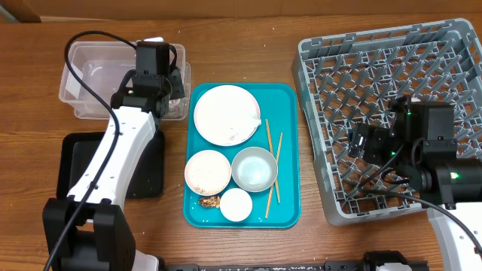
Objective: Sort waste into correct bins and load items into the dishwasher
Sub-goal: 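Carry the wrapper left and drop it into the clear bin, then grasp the crumpled white tissue on the plate with the left gripper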
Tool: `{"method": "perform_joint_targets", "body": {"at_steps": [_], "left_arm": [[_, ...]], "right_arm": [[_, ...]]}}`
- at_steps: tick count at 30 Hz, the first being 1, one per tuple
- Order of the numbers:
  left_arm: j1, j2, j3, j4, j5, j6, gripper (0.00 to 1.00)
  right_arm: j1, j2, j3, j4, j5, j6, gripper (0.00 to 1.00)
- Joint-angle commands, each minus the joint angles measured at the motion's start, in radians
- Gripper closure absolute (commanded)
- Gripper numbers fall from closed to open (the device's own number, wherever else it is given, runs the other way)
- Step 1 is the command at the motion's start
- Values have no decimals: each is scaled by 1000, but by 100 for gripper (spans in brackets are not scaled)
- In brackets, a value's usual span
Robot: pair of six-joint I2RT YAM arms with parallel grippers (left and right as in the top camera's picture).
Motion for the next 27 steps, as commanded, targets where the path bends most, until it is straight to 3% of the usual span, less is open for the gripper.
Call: {"method": "perform_joint_targets", "body": {"at_steps": [1,4,9,19,23,27], "left_arm": [[-36,-12,10,3,325,2,47],[-82,0,5,-8,431,3,44],[-166,65,5,-47,350,55,37],[-235,259,5,-94,312,55,37],[-235,307,5,-105,312,55,43],[-235,334,5,-111,312,55,59]], "right_arm": [[2,-7,27,0,6,0,0],[2,-7,27,0,6,0,0],[2,-7,27,-1,6,0,0],[2,-7,27,-1,6,0,0],[2,-7,27,-2,6,0,0],[2,-7,27,-9,6,0,0]]}}
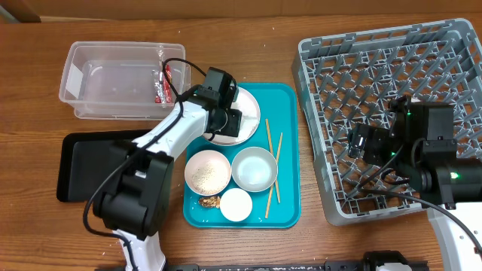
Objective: Sort waste into correct bins and load items into the dishwasher
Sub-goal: 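Grasp the crumpled white tissue on the plate with the left gripper, then move the tissue left and release it into the clear bin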
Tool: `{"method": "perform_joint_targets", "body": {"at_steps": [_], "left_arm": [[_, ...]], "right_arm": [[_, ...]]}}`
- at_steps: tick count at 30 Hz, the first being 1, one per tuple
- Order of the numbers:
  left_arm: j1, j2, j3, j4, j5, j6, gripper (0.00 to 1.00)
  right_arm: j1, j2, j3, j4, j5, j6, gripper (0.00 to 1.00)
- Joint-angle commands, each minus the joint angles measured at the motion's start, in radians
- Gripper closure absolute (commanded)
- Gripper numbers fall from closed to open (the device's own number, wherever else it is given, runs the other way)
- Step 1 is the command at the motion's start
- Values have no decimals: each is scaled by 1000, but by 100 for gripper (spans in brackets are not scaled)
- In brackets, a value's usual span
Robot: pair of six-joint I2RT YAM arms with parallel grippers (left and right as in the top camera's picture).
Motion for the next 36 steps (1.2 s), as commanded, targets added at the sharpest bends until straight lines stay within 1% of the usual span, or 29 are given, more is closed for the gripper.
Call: {"method": "perform_joint_targets", "body": {"at_steps": [1,3,4,9,13,17,20,23,27,36], "left_arm": [[-5,25,5,-10,-7,22,65],[-5,25,5,-15,-7,22,84],[-5,25,6,-17,-7,22,96],[4,15,59,-71,-7,22,96],[30,-30,158,-156,-15,22,96],[70,-91,276,-237,-58,22,96],[104,-137,331,-263,-106,22,96],[161,-203,362,-262,-171,22,96],[224,-245,363,-222,-213,22,96],[366,-228,363,-185,-220,22,96]], "right_arm": [[2,-7,27,-3,6,0,0],[2,-7,27,-5,6,0,0],[2,-7,27,-4,6,0,0],[2,-7,27,-5,6,0,0],[2,-7,27,-5,6,0,0],[2,-7,27,-8,6,0,0],[2,-7,27,-8,6,0,0],[2,-7,27,-8,6,0,0],[2,-7,27,-8,6,0,0],[2,-7,27,-8,6,0,0]]}}
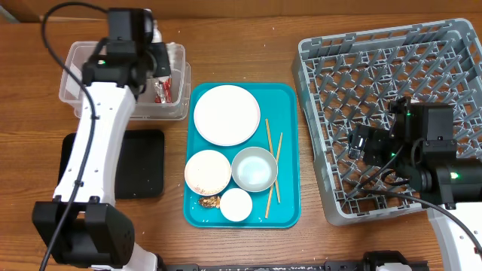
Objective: Sort waste into correct bins and load items into the dishwasher
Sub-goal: 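Move the tissue left and release it into the clear bin, then grasp the white paper cup on the tray with the left gripper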
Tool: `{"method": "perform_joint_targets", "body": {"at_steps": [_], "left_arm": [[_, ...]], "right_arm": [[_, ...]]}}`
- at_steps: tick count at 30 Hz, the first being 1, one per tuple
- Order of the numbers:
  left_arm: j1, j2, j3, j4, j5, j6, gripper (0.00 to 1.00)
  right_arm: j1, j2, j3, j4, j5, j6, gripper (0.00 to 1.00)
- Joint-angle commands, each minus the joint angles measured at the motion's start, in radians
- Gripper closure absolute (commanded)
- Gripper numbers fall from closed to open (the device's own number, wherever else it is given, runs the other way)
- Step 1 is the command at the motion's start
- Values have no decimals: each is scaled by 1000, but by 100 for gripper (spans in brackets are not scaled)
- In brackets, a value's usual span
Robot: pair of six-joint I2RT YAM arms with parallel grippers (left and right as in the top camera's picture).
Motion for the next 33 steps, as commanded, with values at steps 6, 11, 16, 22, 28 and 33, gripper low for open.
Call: {"method": "perform_joint_targets", "body": {"at_steps": [6,11,16,22,28,33], "left_arm": [[62,28,12,-4,-20,5,66],[60,28,12,-31,-15,4,57],[51,28,12,-126,105,4,54],[-9,28,12,-276,178,4,45],[-133,28,12,-420,179,4,39],[-226,28,12,-525,177,5,37]], "right_arm": [[2,-7,27,2,6,0,0],[2,-7,27,2,6,0,0],[2,-7,26,3,6,0,0],[2,-7,26,11,6,0,0],[2,-7,26,14,6,0,0],[2,-7,26,14,6,0,0]]}}
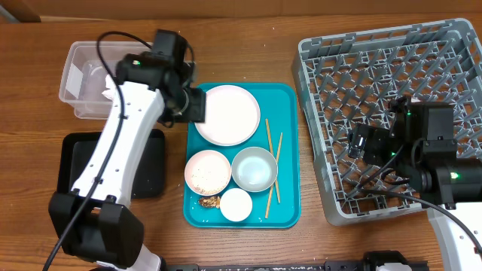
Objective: Sort waste into correct bins and load items into the dishwasher
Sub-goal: 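Grasp the white paper cup on the tray with the left gripper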
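Note:
A teal tray (pixel 290 150) holds a large white plate (pixel 230 114), a small white bowl with crumbs (pixel 208 172), a metal bowl (pixel 254 168), a small white dish (pixel 236 204), two chopsticks (pixel 269 162) and brown food scraps (pixel 209 202). My left gripper (pixel 193 106) hangs over the tray's left edge, right beside the plate; its fingers do not show from above. The right gripper (pixel 355 141) hovers over the grey dish rack (pixel 376 68), and its jaws are too dark to read.
A clear plastic bin (pixel 81 83) stands at the back left, partly covered by my left arm. A black bin (pixel 147 169) lies in front of it, left of the tray. The rack fills the right side of the table.
My left gripper was over the clear bin and is now at the tray's left edge beside the large plate. The right arm has not moved.
My left gripper was first over the right end of the clear bin. Then it was at the large plate on the tray, with a red wrapper lying in the bin. After that it was over the bin again, and now it is back by the plate.

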Tool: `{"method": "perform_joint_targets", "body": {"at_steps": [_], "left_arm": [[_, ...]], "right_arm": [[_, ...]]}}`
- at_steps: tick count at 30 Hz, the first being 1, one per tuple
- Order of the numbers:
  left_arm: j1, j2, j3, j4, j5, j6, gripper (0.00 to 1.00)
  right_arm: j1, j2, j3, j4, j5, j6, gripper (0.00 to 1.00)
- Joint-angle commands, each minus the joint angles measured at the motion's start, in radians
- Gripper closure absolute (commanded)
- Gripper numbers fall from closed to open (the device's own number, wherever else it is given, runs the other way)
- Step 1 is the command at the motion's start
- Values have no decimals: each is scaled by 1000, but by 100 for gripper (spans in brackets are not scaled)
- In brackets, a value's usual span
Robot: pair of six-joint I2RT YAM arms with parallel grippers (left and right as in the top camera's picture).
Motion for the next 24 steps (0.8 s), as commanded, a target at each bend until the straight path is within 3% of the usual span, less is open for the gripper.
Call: {"method": "perform_joint_targets", "body": {"at_steps": [1,8,12,24], "left_arm": [[-66,5,11,-55,14,4,37],[-163,5,1,-214,30,4,39],[-212,5,-47,-254,45,4,44],[-374,5,-339,-159,113,3,44]], "right_arm": [[2,-7,26,4,6,0,0],[2,-7,26,3,6,0,0],[2,-7,26,3,6,0,0],[2,-7,26,-4,6,0,0]]}}
